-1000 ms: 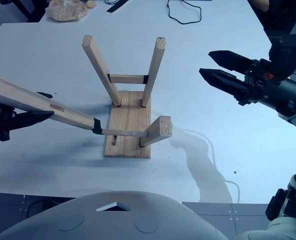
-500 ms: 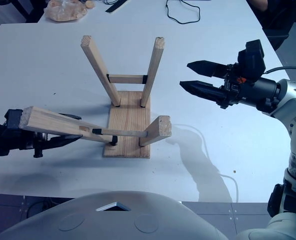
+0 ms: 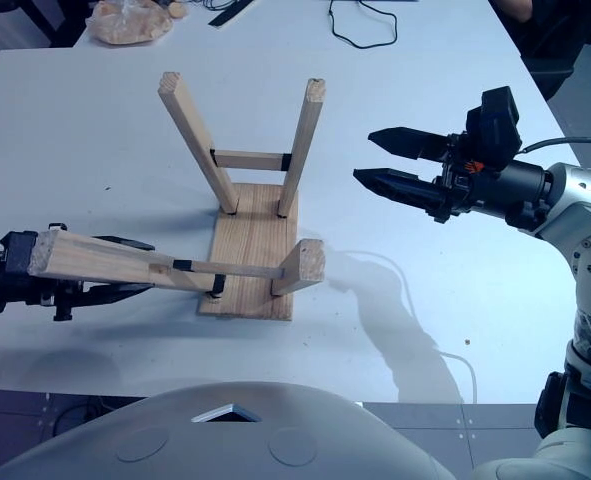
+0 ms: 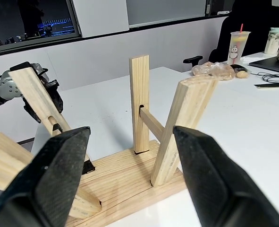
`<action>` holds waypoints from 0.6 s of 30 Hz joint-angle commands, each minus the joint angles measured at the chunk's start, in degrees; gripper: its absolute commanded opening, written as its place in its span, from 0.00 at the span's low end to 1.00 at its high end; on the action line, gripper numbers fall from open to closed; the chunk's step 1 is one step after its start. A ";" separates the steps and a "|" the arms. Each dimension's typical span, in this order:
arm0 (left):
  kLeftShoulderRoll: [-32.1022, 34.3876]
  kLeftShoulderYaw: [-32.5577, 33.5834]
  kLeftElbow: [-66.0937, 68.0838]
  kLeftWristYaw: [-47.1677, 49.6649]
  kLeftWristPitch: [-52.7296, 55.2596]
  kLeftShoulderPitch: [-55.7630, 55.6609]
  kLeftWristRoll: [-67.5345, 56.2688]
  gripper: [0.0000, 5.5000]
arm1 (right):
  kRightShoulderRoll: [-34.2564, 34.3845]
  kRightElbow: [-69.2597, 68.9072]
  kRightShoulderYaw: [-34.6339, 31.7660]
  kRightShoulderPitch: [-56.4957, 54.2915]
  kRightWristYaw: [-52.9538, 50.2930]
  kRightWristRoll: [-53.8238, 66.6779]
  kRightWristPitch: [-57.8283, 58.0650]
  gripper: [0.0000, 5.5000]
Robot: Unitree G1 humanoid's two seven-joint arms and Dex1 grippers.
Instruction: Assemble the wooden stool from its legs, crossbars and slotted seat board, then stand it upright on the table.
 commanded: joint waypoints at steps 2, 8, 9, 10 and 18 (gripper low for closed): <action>4.77 -4.13 4.17 -2.42 -1.59 3.11 8.22 0.37 | -0.04 -0.82 0.48 0.40 -0.47 -1.11 -0.99 0.58; 6.26 -7.40 3.63 2.34 5.33 -2.01 3.31 0.37 | 0.35 -1.65 1.88 0.73 -0.41 -2.19 -1.88 0.58; 6.72 -7.68 3.18 2.91 6.90 -2.56 2.29 0.37 | 0.33 -1.68 2.09 0.70 -0.31 -2.35 -2.03 0.58; 7.23 -7.98 2.77 3.21 8.58 -3.09 1.29 0.37 | 0.33 -1.72 2.22 0.70 -0.29 -2.46 -2.11 0.58; 11.54 -13.66 -0.43 2.57 12.59 -4.39 2.94 0.37 | 0.66 -1.99 3.59 -0.10 -0.60 -3.12 -2.76 0.58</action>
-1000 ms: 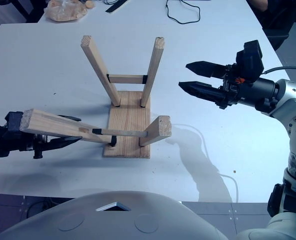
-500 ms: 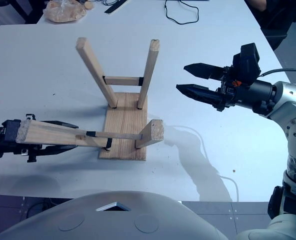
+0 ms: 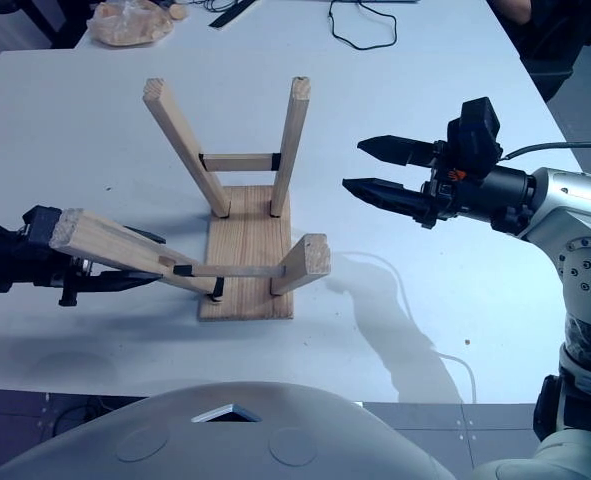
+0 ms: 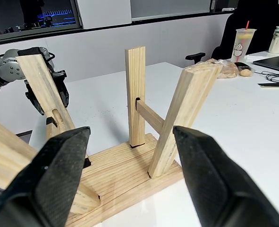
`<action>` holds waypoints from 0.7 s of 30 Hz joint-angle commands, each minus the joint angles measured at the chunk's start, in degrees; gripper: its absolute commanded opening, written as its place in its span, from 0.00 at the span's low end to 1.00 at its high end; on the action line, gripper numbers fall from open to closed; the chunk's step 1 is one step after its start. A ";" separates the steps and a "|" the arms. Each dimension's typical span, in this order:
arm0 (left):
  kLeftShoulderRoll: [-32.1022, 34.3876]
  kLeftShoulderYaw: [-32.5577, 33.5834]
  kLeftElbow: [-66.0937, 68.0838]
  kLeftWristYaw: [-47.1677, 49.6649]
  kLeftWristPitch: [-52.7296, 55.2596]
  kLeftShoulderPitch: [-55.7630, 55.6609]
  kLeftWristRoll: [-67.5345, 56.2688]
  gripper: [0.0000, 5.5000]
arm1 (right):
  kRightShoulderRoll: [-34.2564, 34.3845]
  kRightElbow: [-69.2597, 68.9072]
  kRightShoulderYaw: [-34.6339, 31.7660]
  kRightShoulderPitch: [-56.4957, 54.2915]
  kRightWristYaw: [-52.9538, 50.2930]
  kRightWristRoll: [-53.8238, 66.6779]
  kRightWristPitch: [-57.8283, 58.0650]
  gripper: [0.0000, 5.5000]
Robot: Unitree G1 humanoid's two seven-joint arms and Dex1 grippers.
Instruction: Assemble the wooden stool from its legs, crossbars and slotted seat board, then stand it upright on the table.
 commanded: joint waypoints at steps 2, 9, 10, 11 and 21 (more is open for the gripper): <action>3.51 -7.12 -1.41 -1.00 2.28 3.05 7.55 0.37 | 0.34 -0.86 0.80 -0.65 -0.38 -0.69 -0.78 0.58; 3.98 -7.03 -1.82 -0.16 0.72 3.04 7.54 0.37 | 0.45 -1.68 0.71 0.30 -0.90 -0.93 -1.06 0.58; 4.05 -6.97 -1.72 -0.19 0.39 3.00 7.61 0.37 | 0.47 -1.72 0.64 0.37 -0.92 -1.00 -1.04 0.58; 4.12 -6.81 -1.91 -0.24 0.03 3.11 7.58 0.37 | 0.52 -1.79 0.56 0.47 -0.94 -1.05 -1.01 0.58; 4.02 -5.08 -12.50 3.98 1.53 4.12 3.81 0.37 | 0.79 -1.66 1.05 0.87 -0.91 -2.12 -1.54 0.58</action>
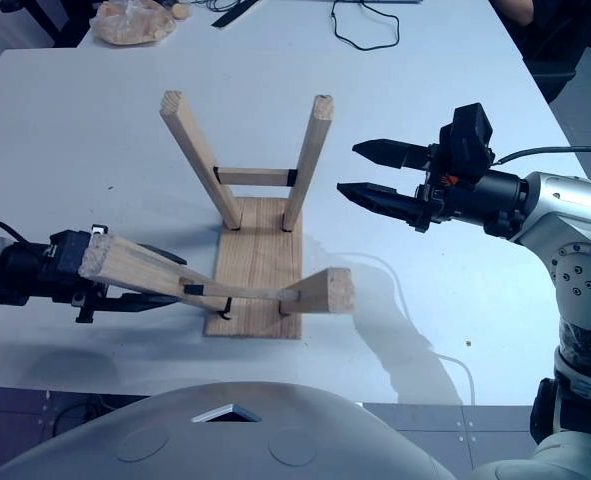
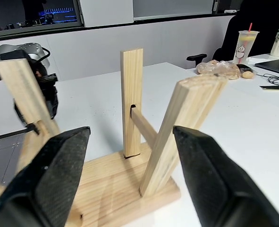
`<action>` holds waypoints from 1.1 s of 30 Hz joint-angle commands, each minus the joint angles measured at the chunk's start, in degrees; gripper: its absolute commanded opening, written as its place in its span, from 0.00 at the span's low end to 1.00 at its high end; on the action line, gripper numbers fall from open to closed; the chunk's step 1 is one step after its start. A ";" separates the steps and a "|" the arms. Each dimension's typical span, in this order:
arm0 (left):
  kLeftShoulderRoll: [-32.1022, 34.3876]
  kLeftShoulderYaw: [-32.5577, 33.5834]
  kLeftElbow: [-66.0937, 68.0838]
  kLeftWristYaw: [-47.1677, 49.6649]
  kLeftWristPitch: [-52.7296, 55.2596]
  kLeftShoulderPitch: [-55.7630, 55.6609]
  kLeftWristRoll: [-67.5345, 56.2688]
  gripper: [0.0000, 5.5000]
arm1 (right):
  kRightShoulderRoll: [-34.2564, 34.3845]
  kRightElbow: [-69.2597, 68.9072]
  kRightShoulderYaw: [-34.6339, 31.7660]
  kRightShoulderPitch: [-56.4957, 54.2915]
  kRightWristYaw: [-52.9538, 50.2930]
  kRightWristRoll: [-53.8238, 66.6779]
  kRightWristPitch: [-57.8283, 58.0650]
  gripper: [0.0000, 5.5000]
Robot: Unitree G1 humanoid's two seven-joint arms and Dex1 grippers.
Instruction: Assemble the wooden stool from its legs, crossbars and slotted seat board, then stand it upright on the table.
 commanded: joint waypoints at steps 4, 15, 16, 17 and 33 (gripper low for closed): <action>1.29 -1.23 -1.40 1.47 2.14 0.87 4.20 0.37 | -0.48 0.78 1.18 -1.24 0.75 -1.58 -1.04 0.58; -5.81 -5.47 9.63 11.52 1.71 -4.74 8.85 0.37 | -5.46 1.31 3.99 3.47 8.15 -7.58 -3.96 0.58; -6.10 -5.90 9.79 12.02 1.50 -4.82 9.26 0.37 | -7.19 1.21 5.11 5.51 10.36 -10.09 -5.63 0.58; -6.29 -6.38 9.90 12.29 1.18 -4.74 9.82 0.37 | -8.76 1.01 6.25 7.64 12.51 -12.61 -7.61 0.58; -5.29 -11.44 11.43 10.13 -1.78 -7.30 13.34 0.37 | -2.03 -6.63 13.62 7.43 8.54 -12.62 -8.76 0.58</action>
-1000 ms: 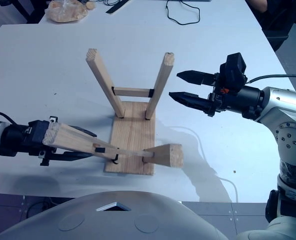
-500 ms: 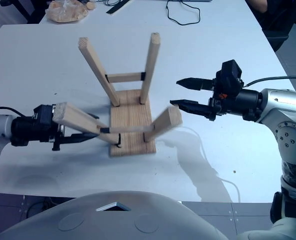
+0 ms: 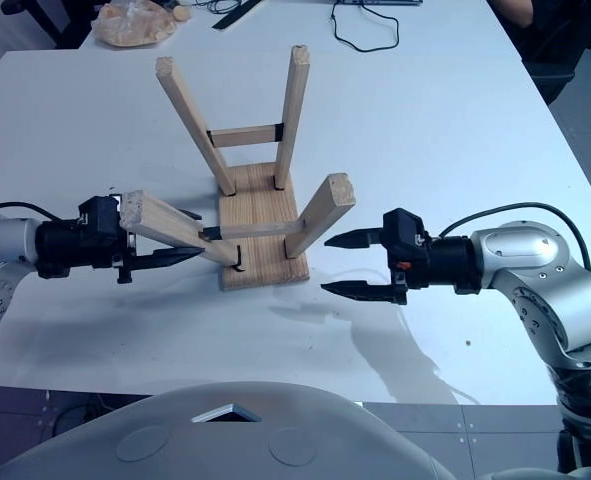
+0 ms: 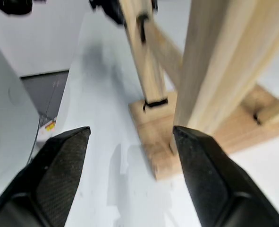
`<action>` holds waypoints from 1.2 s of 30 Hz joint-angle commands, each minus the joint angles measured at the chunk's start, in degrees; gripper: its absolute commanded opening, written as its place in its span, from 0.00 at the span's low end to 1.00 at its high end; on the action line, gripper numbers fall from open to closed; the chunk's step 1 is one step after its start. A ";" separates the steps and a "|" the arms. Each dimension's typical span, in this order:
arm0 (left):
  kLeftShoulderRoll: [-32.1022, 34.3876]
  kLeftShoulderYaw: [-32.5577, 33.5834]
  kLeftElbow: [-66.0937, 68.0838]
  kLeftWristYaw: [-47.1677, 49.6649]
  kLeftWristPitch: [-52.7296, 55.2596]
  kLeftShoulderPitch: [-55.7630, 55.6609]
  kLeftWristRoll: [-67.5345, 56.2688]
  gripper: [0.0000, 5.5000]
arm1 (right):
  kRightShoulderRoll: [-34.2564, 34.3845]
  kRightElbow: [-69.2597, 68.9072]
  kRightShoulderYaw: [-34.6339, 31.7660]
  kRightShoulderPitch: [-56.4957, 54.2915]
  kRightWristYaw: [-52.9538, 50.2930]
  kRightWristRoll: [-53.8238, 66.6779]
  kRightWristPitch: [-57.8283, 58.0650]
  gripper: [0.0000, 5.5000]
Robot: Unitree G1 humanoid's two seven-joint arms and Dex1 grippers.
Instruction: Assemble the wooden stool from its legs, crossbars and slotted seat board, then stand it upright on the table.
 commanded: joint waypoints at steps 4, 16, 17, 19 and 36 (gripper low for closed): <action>1.62 -4.98 2.19 0.19 8.48 -0.92 3.13 0.37 | 3.41 -0.97 2.29 -5.28 -3.91 0.59 1.66 0.58; 3.34 -14.86 5.71 0.73 14.17 -7.34 10.88 0.37 | 6.16 -0.94 3.97 -7.19 -6.48 0.78 2.02 0.58; 3.23 -15.33 5.88 0.79 14.30 -7.36 10.84 0.37 | 6.37 -1.10 4.10 -7.05 -6.59 0.77 2.02 0.58; 3.00 -15.94 6.32 1.10 14.29 -7.35 10.78 0.37 | 7.26 -1.84 4.05 -7.04 -7.50 1.56 2.39 0.58; 0.25 -14.88 3.02 8.14 21.69 -11.66 5.96 0.37 | 34.27 -8.97 17.14 -7.35 -46.83 -3.77 4.95 0.58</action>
